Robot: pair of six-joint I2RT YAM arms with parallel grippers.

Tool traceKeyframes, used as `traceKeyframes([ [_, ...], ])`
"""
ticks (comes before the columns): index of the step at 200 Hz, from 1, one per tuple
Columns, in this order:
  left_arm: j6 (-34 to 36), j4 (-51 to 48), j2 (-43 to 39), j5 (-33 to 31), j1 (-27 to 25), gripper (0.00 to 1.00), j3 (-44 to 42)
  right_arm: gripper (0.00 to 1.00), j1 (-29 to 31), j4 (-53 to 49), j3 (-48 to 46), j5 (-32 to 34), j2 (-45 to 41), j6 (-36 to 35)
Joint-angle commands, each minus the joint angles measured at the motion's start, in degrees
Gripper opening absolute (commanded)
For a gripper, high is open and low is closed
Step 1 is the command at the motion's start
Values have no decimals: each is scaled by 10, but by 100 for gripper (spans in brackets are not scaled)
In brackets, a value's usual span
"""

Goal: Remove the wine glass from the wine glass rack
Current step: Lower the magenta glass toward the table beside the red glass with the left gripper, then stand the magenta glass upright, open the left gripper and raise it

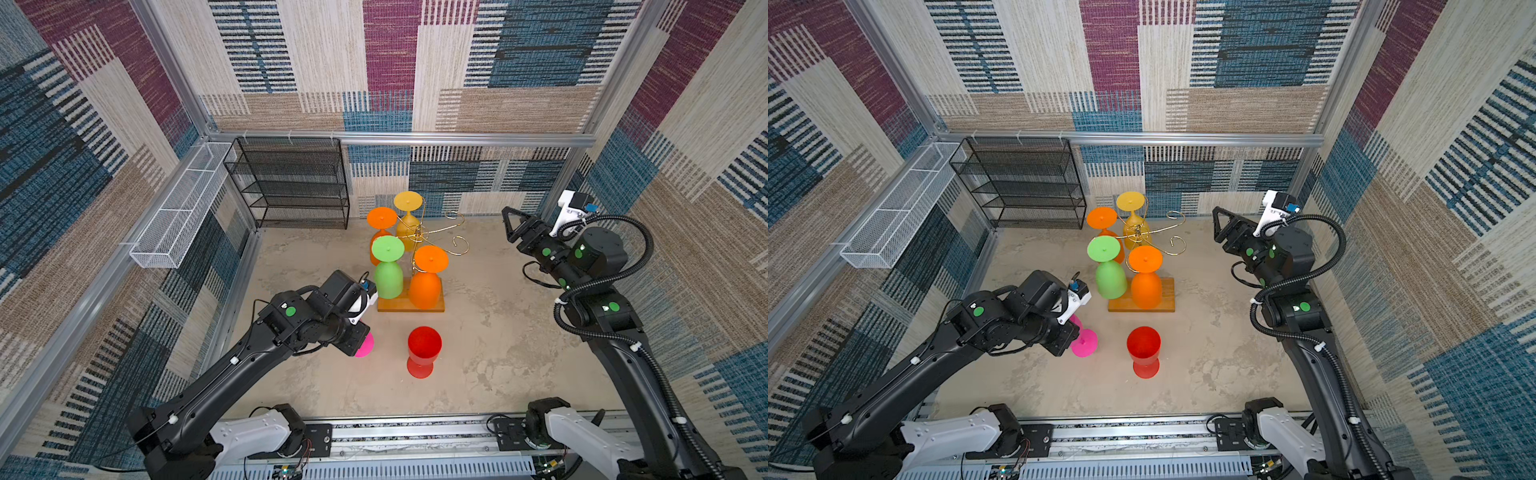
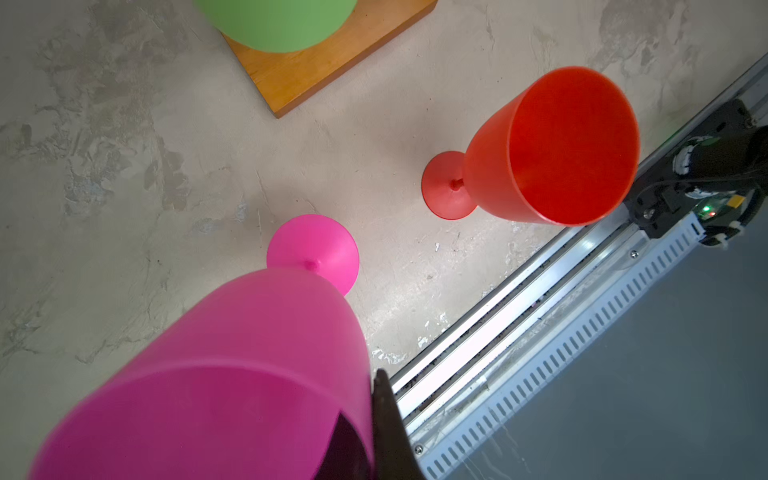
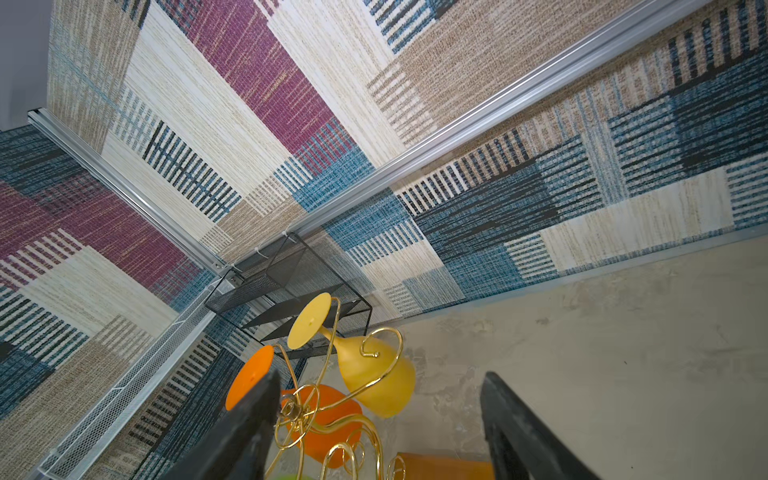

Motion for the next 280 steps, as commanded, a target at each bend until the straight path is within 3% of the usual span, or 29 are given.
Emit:
traceKeyframes([
  [1,-19,9,15,-30,-33,0,-8,77,0,13,0,-10,2,6],
  [41,-33,41,66,-43,-100,0,-16,77,0,28,-5,-20,13,22],
  [83,-33,76,121,-59,-138,0,-18,77,0,28,-8,-19,15,21],
  [213,-42,108,179,-63,-160,0,-14,77,0,34,-21,-21,14,20],
  [280,-49,107,169,-58,-162,27,-15,77,-1,41,-23,-29,19,22],
])
